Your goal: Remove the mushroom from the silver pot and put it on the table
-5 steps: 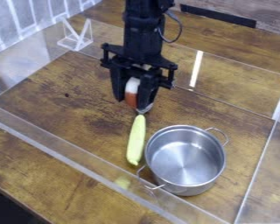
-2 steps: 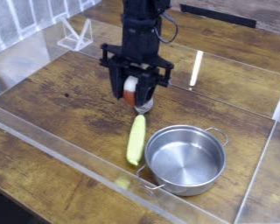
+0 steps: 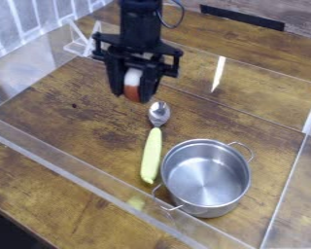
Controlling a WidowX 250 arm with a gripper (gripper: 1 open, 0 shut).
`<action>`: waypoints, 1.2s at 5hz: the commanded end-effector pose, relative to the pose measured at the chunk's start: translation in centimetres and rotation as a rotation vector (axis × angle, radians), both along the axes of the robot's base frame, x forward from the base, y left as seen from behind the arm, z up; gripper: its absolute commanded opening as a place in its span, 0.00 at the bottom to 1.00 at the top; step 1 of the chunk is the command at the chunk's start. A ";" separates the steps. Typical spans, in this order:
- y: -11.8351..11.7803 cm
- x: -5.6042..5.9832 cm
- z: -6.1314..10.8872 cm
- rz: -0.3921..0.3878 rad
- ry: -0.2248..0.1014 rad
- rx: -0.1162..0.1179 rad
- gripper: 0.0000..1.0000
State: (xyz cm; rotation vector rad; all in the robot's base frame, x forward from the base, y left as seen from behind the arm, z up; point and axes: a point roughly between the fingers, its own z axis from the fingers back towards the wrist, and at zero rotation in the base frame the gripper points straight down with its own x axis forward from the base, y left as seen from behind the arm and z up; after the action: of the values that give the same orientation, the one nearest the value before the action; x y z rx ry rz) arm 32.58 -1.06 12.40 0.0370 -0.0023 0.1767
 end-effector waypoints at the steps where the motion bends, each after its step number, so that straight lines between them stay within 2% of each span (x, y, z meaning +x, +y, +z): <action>1: 0.2 -0.7 1.6 0.004 -0.077 0.002 0.00; 3: 1.4 -1.6 0.1 0.013 -0.093 0.010 0.00; 5: 0.8 -2.1 -0.2 0.042 -0.103 0.020 0.00; 6: 1.6 -2.2 0.1 0.073 -0.105 0.027 0.00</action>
State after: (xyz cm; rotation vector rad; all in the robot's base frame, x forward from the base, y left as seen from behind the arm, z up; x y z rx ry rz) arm 30.52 0.25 10.21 0.0611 -0.0380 0.2429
